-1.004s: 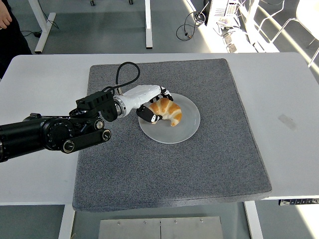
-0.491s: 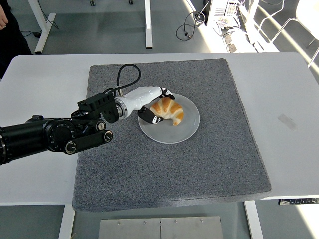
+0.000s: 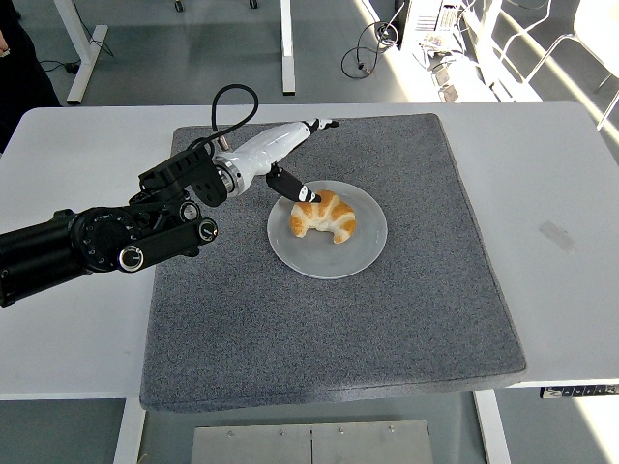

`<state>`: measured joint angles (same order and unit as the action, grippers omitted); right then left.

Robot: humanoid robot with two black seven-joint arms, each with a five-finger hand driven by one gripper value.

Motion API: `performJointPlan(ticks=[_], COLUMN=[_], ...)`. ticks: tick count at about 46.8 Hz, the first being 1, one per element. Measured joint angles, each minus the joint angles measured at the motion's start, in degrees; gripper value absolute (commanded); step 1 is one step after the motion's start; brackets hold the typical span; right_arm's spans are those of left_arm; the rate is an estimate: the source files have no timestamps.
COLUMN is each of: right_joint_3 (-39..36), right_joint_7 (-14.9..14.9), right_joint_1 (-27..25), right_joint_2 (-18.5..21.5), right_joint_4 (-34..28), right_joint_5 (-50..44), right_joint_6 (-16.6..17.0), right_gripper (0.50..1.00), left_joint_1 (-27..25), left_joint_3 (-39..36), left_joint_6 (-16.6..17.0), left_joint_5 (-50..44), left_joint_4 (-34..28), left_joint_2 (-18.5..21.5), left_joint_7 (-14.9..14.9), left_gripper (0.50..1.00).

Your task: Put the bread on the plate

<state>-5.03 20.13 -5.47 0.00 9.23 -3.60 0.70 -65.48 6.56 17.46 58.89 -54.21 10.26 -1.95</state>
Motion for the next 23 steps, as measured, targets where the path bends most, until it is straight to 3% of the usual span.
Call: performJointPlan(ticks=[12,23], right_joint_3=[0.00,-0.02], right_joint_7=[0.00,0.00], right_joint_1=[-0.05,-0.04], right_joint_2=[0.00,0.00], right_joint_4=[0.00,0.00], right_joint_5=[0.00,0.00], right_joint_6=[0.00,0.01], right_gripper=[1.000,1.000], left_joint_1=[0.84,2.89], left_joint_3=[7.23,10.71], left_joint_6=[2.49,7.38], left_joint_5=[-11.37,-20.52], left_joint_4=[0.12,3.44], left_joint_2=[2.00,1.95], left_joint_7=[-0.80,-4.50], left_gripper=[0.963,0.964])
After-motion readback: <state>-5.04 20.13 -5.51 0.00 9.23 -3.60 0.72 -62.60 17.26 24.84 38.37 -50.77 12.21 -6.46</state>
